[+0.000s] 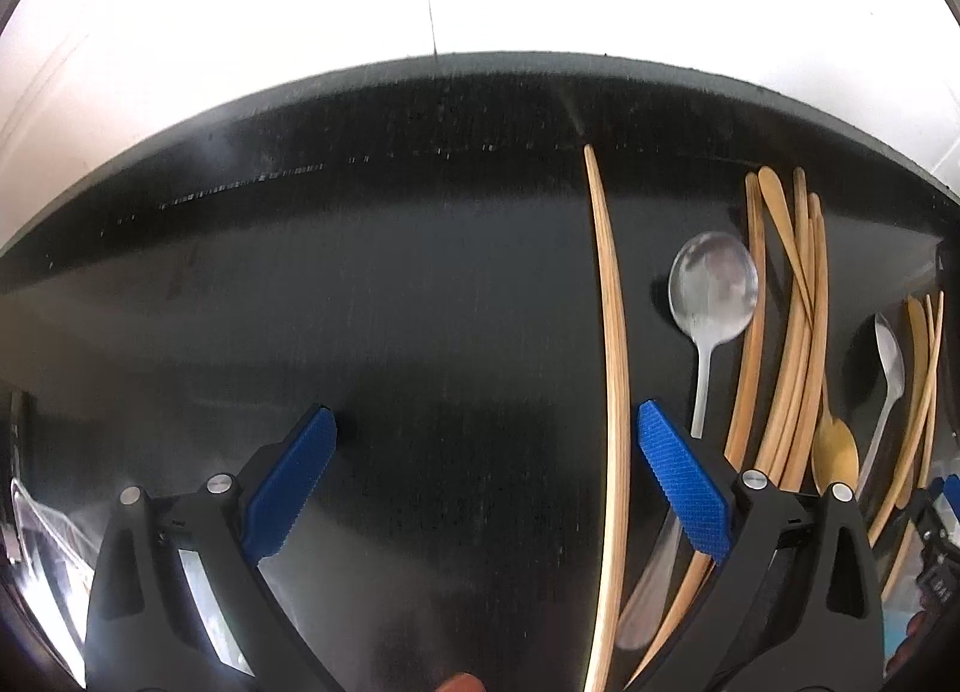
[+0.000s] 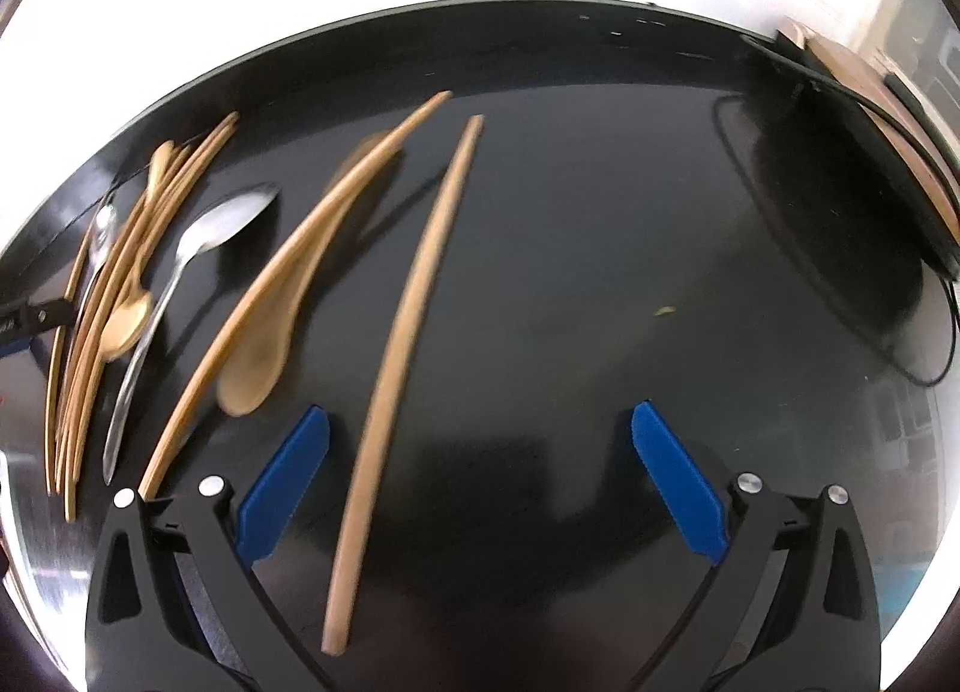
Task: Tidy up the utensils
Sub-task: 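Move both grippers back over the remaining utensils, then close the right gripper on a chopstick while the left gripper grasps another, then carry both held chopsticks over the clear plastic bin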
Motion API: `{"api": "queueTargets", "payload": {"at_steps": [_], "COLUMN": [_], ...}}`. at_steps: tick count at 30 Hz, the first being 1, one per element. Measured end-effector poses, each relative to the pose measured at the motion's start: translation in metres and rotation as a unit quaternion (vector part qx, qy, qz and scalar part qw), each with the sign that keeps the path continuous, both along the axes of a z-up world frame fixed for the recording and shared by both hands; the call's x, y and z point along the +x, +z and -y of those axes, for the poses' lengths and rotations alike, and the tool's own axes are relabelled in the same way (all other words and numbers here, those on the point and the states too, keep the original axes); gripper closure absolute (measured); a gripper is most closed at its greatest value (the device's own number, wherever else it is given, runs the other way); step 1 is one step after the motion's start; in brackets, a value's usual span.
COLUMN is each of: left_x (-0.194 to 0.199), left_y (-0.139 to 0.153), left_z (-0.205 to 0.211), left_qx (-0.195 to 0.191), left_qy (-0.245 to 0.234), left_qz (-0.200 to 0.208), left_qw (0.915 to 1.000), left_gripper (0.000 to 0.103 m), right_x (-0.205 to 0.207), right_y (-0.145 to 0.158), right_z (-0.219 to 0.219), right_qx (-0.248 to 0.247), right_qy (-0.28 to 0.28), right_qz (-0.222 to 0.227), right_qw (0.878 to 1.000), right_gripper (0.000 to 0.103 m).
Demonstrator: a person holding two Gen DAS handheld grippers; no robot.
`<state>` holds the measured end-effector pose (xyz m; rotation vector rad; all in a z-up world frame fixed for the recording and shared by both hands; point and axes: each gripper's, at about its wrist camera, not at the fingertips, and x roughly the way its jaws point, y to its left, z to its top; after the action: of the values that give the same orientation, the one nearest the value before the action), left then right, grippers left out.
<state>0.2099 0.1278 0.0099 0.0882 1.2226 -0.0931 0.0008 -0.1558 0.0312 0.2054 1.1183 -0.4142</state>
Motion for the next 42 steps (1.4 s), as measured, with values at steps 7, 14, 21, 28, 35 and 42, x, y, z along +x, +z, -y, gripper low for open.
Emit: {"api": "queueTargets", "payload": {"at_steps": [7, 14, 21, 28, 35, 42], "left_x": [-0.002, -0.03, -0.079, -0.152, -0.194, -0.222], "left_y": [0.005, 0.025, 0.088, 0.163, 0.196, 0.195], "left_z": [0.004, 0.014, 0.002, -0.027, -0.103, -0.203], "left_qx": [-0.001, -0.017, -0.019, -0.008, -0.031, -0.057], "left_qy": [0.005, -0.049, -0.073, -0.064, -0.021, 0.026], "left_qz": [0.024, 0.039, 0.08, 0.169, 0.196, 0.18], "left_qw": [0.9997, 0.9979, 0.994, 0.9835, 0.9799, 0.9817], "left_gripper": [0.005, 0.098, 0.098, 0.098, 0.098, 0.098], "right_x": [0.005, 0.004, -0.04, -0.053, -0.067, -0.081], "right_y": [0.0, 0.012, 0.057, 0.155, 0.162, 0.158], "right_z": [0.008, -0.001, 0.01, -0.064, -0.211, -0.319], "right_qx": [0.004, 0.006, 0.084, 0.099, 0.105, 0.103], "right_qy": [0.008, 0.045, 0.013, 0.117, 0.258, 0.324], "right_qz": [-0.01, 0.012, 0.055, 0.16, 0.135, 0.108], "right_qw": [1.0, 0.999, 0.995, 0.975, 0.951, 0.934], "right_gripper": [0.005, 0.096, 0.096, 0.096, 0.096, 0.096]}}
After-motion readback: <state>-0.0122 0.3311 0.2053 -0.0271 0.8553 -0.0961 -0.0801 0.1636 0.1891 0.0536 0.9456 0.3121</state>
